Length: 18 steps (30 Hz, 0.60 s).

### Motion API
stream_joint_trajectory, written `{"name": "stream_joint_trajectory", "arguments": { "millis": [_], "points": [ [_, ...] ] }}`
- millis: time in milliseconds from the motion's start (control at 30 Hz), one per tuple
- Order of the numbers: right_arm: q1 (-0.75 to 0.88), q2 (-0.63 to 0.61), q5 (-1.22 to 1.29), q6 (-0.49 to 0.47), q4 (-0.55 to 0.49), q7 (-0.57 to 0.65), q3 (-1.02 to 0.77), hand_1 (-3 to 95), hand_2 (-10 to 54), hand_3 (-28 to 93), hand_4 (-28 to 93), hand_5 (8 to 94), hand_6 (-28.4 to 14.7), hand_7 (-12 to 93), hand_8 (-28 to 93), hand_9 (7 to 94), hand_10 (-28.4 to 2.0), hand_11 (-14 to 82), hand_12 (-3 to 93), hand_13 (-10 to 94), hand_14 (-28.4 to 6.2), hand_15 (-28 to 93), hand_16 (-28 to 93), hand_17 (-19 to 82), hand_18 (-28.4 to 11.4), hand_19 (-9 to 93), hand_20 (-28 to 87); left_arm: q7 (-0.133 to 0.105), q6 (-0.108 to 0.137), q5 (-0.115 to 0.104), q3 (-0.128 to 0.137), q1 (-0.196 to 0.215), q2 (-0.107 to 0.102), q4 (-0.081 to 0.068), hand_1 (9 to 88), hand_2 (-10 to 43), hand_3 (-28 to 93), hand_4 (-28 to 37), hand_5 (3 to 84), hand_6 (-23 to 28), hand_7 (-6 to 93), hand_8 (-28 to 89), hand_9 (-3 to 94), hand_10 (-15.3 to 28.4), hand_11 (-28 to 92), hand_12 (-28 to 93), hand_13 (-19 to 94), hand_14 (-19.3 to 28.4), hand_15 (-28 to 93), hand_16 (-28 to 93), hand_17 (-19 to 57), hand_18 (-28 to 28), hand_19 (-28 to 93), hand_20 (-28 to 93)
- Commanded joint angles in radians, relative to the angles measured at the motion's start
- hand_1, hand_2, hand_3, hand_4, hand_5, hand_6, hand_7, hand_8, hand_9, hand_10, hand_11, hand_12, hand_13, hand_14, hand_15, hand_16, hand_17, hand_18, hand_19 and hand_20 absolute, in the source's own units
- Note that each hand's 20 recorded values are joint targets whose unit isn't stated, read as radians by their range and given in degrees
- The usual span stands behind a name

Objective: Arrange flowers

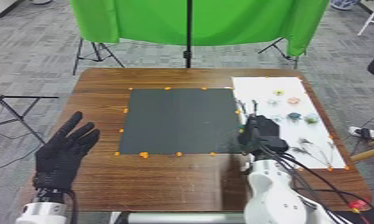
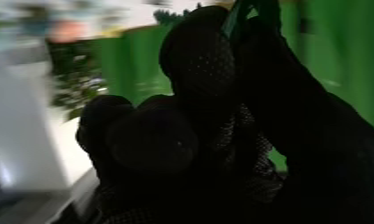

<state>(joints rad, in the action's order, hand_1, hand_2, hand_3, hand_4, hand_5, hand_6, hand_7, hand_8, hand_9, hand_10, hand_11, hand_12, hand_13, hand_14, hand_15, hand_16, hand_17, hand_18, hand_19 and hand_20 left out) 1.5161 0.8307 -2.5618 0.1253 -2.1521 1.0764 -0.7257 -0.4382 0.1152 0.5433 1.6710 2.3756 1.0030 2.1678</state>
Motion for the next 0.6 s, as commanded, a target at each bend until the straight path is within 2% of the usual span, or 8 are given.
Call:
{"name": "stream_joint_trajectory", "arguments": {
  "millis": [33,167,233,267,333,400,433,600],
  "points": [
    [-0.315,0.254,0.082,0.013,0.134,-0.195,0.167,56.5,-9.5,72,-28,89.9,-4.3,22,11,92.6,-11.4,41.8,22.2,87,-6.3,71,22,55,-20.1,93,38,-0.006,0.031,-0.011,0.014,0.03,-0.029,0.02,23.3,2.8,82,-25.7,37.3,6.8,11.0,-9,34.7,19.8,22,12,21,27.2,49,-7,-11.5,28.4,51,15],
    [-0.426,0.36,0.157,0.005,0.252,-0.247,0.245,56.3,-9.5,73,-28,90.1,-4.2,21,11,92.7,-11.3,42.0,21.9,87,-6.2,71,22,55,-20.1,93,38,-0.011,0.041,-0.019,0.003,-0.001,-0.063,0.015,23.3,2.7,82,-25.7,37.3,6.7,11.0,-9,34.6,19.8,22,12,21,27.2,49,-7,-11.5,28.3,51,15],
    [-0.452,0.403,0.161,-0.017,0.309,-0.26,0.269,56.2,-9.5,73,-28,90.1,-4.1,21,11,92.7,-11.3,42.2,21.7,87,-6.3,71,22,55,-20.2,93,39,0.011,0.034,-0.011,0.003,-0.021,-0.061,0.012,23.3,2.7,82,-25.8,37.3,6.7,11.0,-9,34.7,19.9,22,12,22,27.2,49,-7,-11.5,28.3,51,15],
    [-0.463,0.429,0.174,-0.029,0.347,-0.275,0.274,56.1,-9.5,73,-28,90.1,-4.0,21,11,92.7,-11.3,42.2,21.7,87,-6.2,71,22,55,-20.1,93,39,0.031,0.028,-0.004,0.005,-0.04,-0.051,0.006,23.3,2.7,82,-25.8,37.3,6.7,11.1,-9,34.7,19.9,22,12,21,27.3,49,-7,-11.5,28.3,51,15],
    [-0.477,0.464,0.206,-0.056,0.396,-0.266,0.292,55.9,-9.5,73,-28,90.2,-4.0,21,11,92.8,-11.3,42.3,21.5,87,-6.2,71,22,55,-20.0,93,39,0.043,0.021,0.004,0.0,-0.059,-0.049,0.003,23.4,2.7,82,-25.8,37.3,6.7,11.1,-9,34.7,19.9,22,12,21,27.3,49,-7,-11.5,28.3,51,15],
    [-0.493,0.479,0.222,-0.088,0.437,-0.245,0.312,55.8,-9.5,73,-28,90.2,-3.8,21,11,92.9,-11.3,42.5,21.4,87,-6.1,71,22,55,-20.0,93,39,0.057,0.011,0.009,-0.016,-0.095,-0.054,-0.008,23.3,2.8,82,-25.8,37.3,6.8,11.1,-9,34.7,19.9,22,12,21,27.3,49,-7,-11.5,28.3,51,15],
    [-0.492,0.491,0.241,-0.126,0.449,-0.239,0.304,55.7,-9.5,73,-28,90.3,-3.8,21,11,93.0,-11.2,42.7,21.3,87,-6.0,71,22,55,-20.0,93,40,0.059,0.008,0.009,-0.02,-0.107,-0.055,-0.012,23.3,2.8,82,-25.8,37.4,6.8,11.1,-9,34.7,19.9,22,12,22,27.3,49,-7,-11.5,28.3,51,15],
    [-0.555,0.509,0.308,-0.134,0.521,-0.195,0.377,55.1,-9.5,73,-28,90.3,-3.6,21,11,93.2,-11.2,42.8,21.1,87,-6.1,71,22,55,-20.2,93,41,0.055,0.008,0.004,-0.03,-0.137,-0.074,-0.02,23.4,2.8,82,-25.6,37.3,6.8,11.1,-9,34.7,19.9,22,12,22,27.3,49,-7,-11.5,28.4,51,15]
  ]
}}
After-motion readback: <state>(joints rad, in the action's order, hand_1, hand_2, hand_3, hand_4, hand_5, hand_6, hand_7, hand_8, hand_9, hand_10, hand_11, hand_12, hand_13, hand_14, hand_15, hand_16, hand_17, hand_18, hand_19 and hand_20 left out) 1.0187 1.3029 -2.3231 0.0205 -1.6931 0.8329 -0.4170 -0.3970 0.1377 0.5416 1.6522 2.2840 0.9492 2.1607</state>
